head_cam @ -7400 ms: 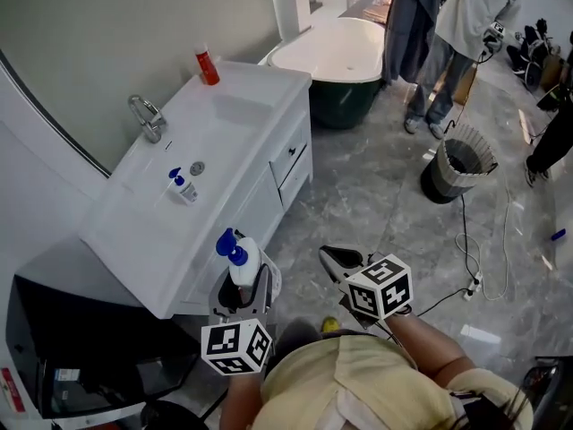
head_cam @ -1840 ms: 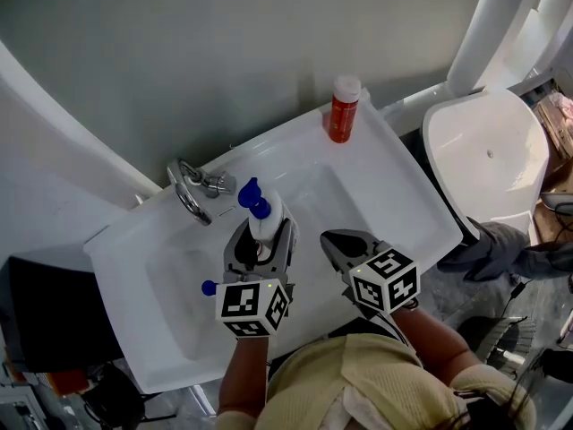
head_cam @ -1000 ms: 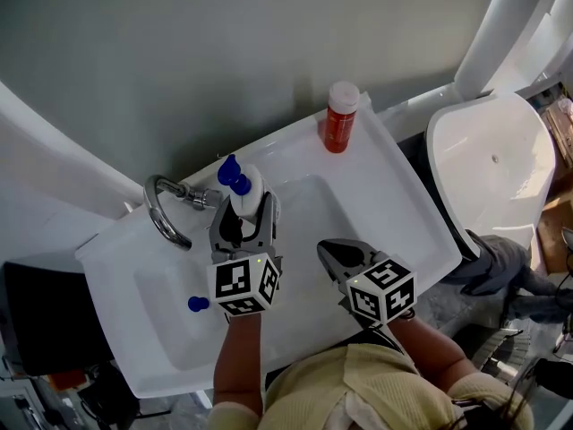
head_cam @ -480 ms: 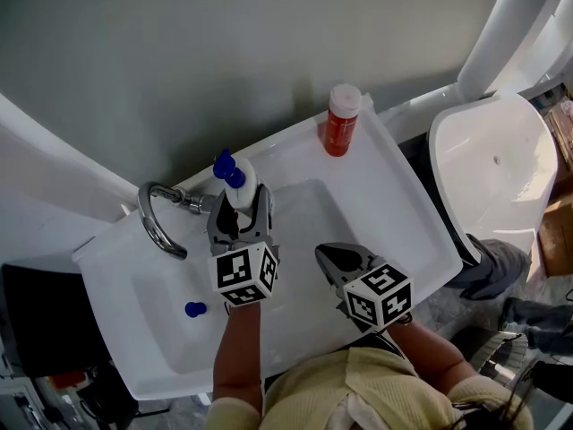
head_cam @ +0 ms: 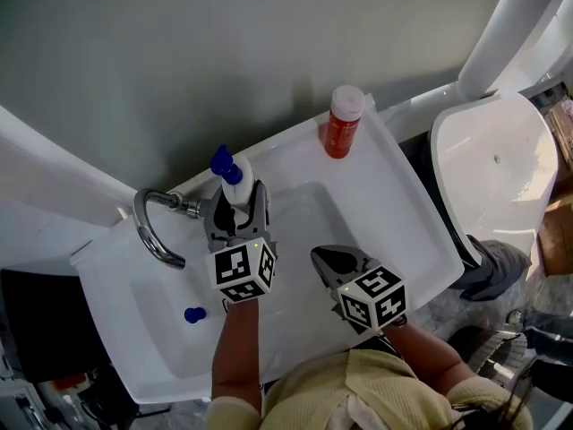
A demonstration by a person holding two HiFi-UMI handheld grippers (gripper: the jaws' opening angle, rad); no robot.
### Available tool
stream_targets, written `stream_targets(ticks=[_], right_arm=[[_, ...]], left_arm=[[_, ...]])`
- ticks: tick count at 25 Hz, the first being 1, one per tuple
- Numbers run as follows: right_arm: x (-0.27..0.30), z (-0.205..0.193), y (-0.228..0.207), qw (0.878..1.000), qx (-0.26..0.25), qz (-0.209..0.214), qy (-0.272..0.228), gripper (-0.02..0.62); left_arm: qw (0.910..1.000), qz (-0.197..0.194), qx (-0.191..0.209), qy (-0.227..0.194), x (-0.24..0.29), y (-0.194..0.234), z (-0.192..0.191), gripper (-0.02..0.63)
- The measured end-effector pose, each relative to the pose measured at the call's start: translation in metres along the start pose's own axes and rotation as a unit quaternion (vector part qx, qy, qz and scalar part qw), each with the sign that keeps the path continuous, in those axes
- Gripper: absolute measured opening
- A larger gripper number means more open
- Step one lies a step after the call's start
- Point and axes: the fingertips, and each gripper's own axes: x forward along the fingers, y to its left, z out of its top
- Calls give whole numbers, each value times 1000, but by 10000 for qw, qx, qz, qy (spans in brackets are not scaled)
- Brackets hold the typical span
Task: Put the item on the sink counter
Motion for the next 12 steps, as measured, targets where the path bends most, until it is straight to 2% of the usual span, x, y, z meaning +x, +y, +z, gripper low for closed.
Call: stream_targets(ticks=[12], right_arm=[[8, -4, 0, 9999, 5, 42, 108, 21]], left_arm=[[9997, 173, 157, -111, 16, 7, -5, 279]])
